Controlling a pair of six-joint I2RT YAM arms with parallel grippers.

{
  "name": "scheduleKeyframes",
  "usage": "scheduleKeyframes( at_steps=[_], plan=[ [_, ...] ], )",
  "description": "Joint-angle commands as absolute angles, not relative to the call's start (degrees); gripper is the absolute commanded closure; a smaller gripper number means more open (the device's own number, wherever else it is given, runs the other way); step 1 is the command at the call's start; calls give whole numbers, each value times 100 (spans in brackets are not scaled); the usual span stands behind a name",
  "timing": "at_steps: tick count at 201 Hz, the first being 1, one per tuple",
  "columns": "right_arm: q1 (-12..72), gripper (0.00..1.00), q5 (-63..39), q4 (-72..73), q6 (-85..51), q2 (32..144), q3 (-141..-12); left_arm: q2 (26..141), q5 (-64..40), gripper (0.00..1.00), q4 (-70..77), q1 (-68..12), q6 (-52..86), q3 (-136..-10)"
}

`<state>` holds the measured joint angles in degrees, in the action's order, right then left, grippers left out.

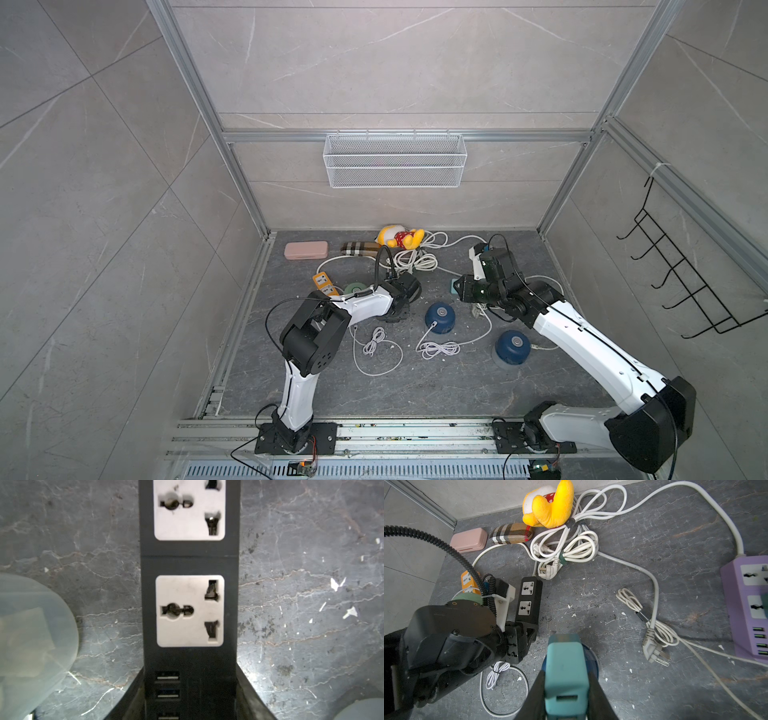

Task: Charge the cordless meat grinders
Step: Move the socket to the center of the board.

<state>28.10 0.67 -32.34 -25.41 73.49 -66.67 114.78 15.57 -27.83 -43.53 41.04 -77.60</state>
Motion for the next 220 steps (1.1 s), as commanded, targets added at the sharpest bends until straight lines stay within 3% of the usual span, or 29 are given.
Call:
scheduleKeyframes(
  at_steps=[1,46,62,74,92,112,220],
  plan=[
    [2795,100,114,-3234,-2400,7286,-6661,11365,1323,64,-2648,-4658,4019,-7856],
    [2792,100,108,-3293,-2364,7372,-6762,11338,1155,65,-2527,-5153,4325,-7802],
    [2790,100,59,-3337,-2342,7439,-6848,11308,1052,62,-2408,-5211,4450,-7702],
    [2795,100,20,-3370,-2330,7485,-6918,11240,1015,52,-2359,-5222,4500,-7628],
    [2793,100,-26,-3452,-2312,7566,-7049,11075,1095,27,-2428,-5205,4527,-7560],
    [2783,100,-83,-3575,-2294,7684,-7228,10845,1259,16,-2578,-5205,4460,-7489],
    [3129,100,-447,-4756,-2357,9200,-8829,8764,2200,12,-2905,-4772,3779,-6698]
  ],
)
